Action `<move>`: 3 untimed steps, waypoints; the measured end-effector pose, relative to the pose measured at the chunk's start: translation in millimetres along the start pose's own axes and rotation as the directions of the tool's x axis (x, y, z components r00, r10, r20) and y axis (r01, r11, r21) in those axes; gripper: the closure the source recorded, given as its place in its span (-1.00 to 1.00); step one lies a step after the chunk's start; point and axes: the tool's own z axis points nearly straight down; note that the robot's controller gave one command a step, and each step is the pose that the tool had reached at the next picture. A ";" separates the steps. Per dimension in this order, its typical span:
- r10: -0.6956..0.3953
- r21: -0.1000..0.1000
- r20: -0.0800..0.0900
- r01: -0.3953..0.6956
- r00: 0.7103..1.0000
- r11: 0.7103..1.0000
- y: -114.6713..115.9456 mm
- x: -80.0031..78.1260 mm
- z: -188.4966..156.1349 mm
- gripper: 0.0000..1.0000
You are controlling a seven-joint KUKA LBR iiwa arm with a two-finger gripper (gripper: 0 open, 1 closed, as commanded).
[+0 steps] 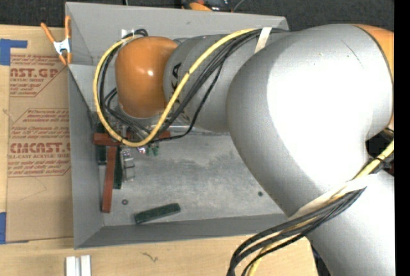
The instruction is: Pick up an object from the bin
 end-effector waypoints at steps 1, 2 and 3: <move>0.007 0.004 -0.011 -0.007 1.000 1.000 -5.3 3.5 1.0 1.00; -0.002 -0.009 0.001 0.002 1.000 1.000 -16.1 24.2 -32.7 1.00; -0.006 -0.010 0.001 0.006 1.000 1.000 -27.8 30.0 -45.5 1.00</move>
Offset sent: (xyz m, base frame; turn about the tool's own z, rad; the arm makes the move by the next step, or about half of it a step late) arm 0.0000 0.0000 0.0000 0.0000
